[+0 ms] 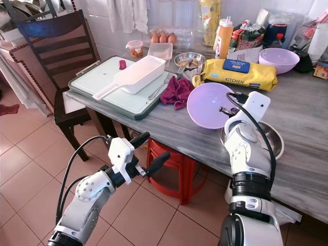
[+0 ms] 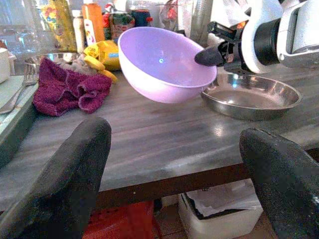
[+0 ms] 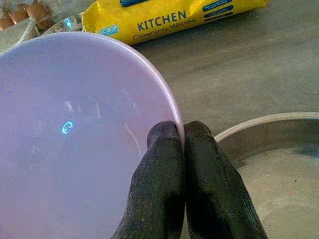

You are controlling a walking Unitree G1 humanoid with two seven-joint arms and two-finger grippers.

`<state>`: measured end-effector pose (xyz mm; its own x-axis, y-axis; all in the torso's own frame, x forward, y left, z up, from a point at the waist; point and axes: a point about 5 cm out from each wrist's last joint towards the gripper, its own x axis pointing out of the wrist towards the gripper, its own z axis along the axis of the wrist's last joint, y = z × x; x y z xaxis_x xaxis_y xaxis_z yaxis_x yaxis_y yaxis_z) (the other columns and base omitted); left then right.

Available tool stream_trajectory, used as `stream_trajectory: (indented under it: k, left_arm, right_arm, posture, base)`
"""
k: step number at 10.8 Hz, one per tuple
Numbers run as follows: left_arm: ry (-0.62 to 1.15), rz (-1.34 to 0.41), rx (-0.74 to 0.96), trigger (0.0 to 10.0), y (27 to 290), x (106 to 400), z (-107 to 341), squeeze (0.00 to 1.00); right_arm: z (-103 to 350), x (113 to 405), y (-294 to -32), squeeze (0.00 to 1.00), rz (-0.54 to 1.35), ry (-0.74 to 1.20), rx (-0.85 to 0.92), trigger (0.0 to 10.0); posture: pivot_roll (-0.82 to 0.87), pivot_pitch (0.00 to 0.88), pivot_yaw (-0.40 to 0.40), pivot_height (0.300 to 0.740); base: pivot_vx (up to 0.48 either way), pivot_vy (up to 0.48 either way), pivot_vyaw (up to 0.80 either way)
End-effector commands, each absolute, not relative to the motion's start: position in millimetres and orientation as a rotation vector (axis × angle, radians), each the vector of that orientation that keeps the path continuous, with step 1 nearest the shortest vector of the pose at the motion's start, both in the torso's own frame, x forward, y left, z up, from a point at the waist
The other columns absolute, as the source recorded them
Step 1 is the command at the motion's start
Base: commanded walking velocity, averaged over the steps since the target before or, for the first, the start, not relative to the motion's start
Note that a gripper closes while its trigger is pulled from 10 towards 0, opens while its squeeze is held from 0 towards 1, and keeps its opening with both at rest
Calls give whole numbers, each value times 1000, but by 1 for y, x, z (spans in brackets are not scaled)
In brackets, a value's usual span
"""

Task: Setting the table

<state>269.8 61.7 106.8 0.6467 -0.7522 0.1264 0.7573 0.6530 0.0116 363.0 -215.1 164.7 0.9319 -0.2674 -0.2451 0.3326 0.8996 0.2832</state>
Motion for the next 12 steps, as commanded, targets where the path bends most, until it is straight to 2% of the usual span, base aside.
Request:
stream_trajectory:
  k: [1,8,9,10,12]
  left_arm:
    - [-126,-866,-26,10000,62,269,107,0]
    - [-119,-862,-23,10000,61,269,106,0]
    - [-118,-863,-22,10000,61,268,106,0]
    - [-115,-862,-20,10000,61,268,105,0]
    - [-114,-858,-21,10000,60,268,105,0]
  right_arm:
    - [169,364,-215,0,-317,185,349,10000]
    - [164,370,-217,0,-310,222,456,10000]
    - [164,371,-218,914,-308,226,454,10000]
    - [164,372,-216,988,-303,235,462,10000]
    - [163,373,-215,973,-298,237,466,10000]
  posture:
    - [-174,58,56,740]
    - [-169,57,55,740]
    - [-168,58,54,740]
    - [-166,59,53,740]
    - [-165,59,51,740]
  base:
    - [0,0,0]
    - [0,0,0]
    - [0,0,0]
    - [0,0,0]
    - [0,0,0]
